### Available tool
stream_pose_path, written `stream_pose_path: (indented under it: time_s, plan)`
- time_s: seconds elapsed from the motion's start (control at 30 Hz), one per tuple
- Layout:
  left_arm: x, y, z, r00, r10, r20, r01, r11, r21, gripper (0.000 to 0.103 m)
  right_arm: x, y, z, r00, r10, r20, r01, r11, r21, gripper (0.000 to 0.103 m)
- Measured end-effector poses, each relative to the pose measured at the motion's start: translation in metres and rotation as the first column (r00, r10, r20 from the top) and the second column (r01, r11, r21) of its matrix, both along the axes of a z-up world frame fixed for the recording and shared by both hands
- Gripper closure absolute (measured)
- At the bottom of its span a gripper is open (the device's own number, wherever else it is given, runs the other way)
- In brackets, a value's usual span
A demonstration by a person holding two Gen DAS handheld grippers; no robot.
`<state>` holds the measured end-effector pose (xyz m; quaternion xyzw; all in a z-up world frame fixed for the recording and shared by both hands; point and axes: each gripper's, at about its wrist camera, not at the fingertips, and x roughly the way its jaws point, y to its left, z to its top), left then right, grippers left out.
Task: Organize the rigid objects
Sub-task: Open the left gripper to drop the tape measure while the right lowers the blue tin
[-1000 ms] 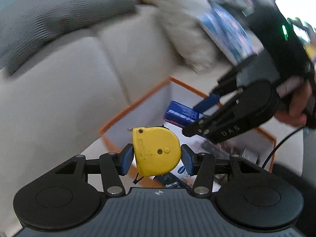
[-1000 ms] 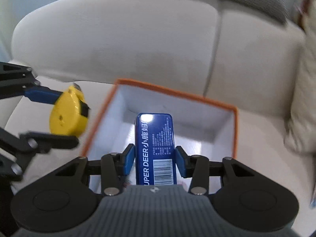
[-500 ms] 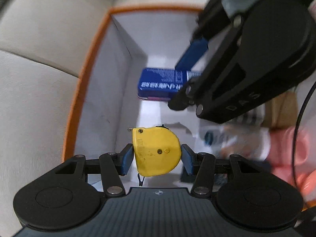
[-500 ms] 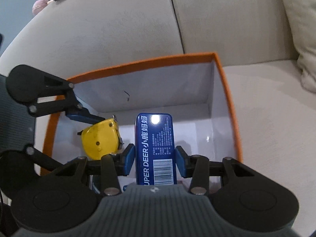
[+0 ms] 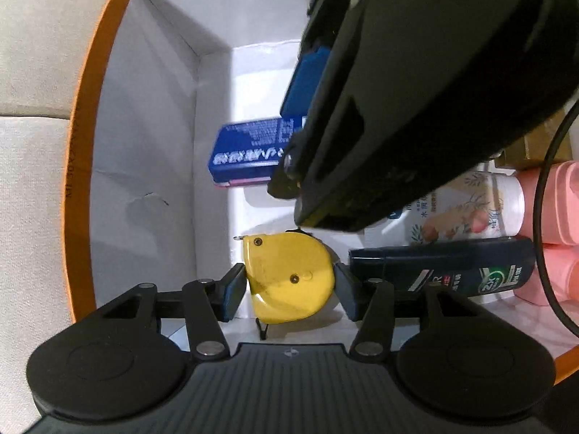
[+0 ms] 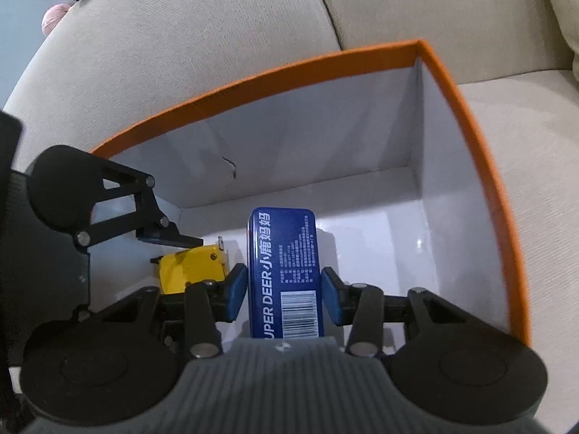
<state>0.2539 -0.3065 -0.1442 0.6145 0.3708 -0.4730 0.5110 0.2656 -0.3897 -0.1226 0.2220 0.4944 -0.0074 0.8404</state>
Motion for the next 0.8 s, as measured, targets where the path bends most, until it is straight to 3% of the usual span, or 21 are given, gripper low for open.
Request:
stream_pose_path:
  time_s: [0.23, 0.47, 0.8]
  plan:
    - [0.000, 0.008, 0.015, 1.000, 0.026, -0.005, -0.026, 0.999, -0.041, 0.033, 0.007, 0.001, -0.005, 1.000, -0.018, -0.018, 0.018, 1.000, 0.004, 0.057]
    - [-0.001, 0.022, 0.051, 0.988, 0.126, -0.088, -0.141, 0.969, -0.200, 0.033, 0.015, 0.000, -0.007, 0.999, -0.025, -0.046, 0.025, 1.000, 0.015, 0.056]
    - [-0.011, 0.040, 0.052, 0.983, 0.163, -0.084, -0.178, 0.959, -0.222, 0.033, 0.026, 0.000, -0.007, 0.997, -0.040, -0.070, 0.043, 0.998, 0.041, 0.057]
